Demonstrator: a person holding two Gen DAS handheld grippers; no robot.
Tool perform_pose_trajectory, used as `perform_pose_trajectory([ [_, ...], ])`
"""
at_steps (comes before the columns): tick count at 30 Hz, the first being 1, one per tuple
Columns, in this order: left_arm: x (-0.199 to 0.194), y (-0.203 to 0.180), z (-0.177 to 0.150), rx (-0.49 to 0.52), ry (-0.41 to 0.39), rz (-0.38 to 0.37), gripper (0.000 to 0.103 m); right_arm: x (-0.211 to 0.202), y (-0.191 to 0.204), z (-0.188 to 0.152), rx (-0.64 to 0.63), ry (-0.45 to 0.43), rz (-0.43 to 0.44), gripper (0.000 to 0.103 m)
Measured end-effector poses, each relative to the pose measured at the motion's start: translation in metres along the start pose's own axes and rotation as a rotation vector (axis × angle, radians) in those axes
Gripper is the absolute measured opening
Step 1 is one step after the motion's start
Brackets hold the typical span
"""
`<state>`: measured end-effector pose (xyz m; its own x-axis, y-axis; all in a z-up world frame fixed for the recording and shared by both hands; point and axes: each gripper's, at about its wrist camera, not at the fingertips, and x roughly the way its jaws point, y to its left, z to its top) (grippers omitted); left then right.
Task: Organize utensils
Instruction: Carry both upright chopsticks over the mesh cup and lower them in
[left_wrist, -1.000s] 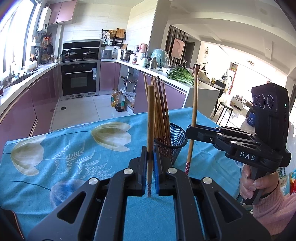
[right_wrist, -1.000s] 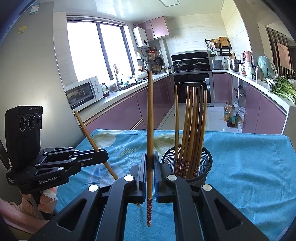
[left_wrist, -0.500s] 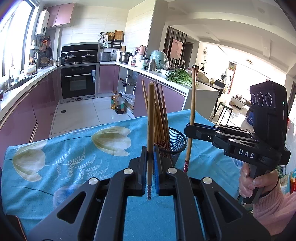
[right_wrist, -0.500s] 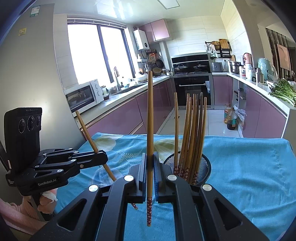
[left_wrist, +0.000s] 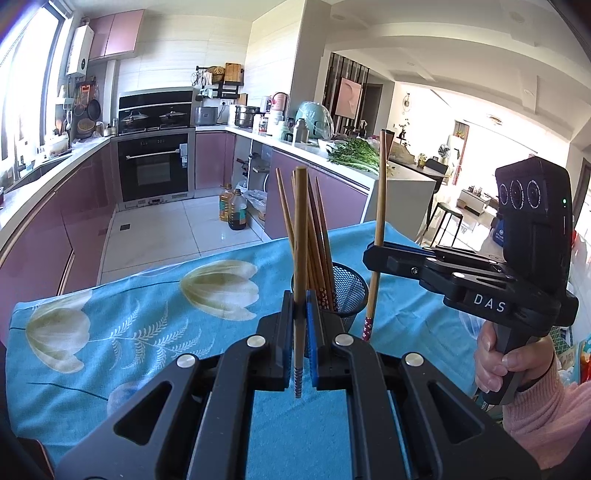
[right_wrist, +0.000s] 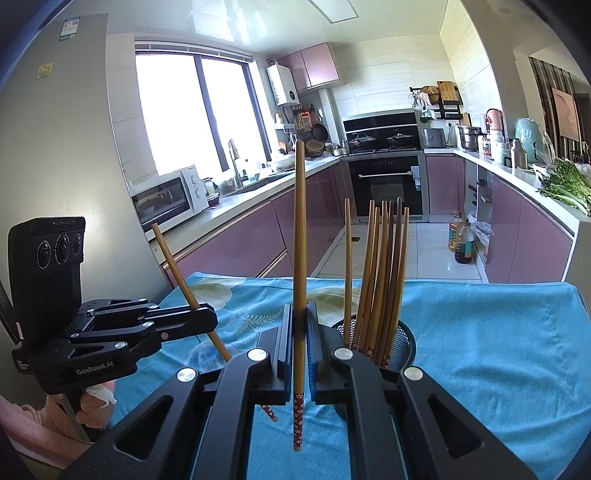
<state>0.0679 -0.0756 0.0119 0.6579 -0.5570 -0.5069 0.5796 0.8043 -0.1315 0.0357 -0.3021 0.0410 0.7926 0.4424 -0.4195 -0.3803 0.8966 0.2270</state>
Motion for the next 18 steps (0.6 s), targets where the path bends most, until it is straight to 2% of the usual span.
perform_pose_trajectory([
  [18,0.000,-0.008,0.012,0.026,-0.013,0.001,0.007,0.001,-0.003,0.008,-0.004,-0.017,0.008,0.006],
])
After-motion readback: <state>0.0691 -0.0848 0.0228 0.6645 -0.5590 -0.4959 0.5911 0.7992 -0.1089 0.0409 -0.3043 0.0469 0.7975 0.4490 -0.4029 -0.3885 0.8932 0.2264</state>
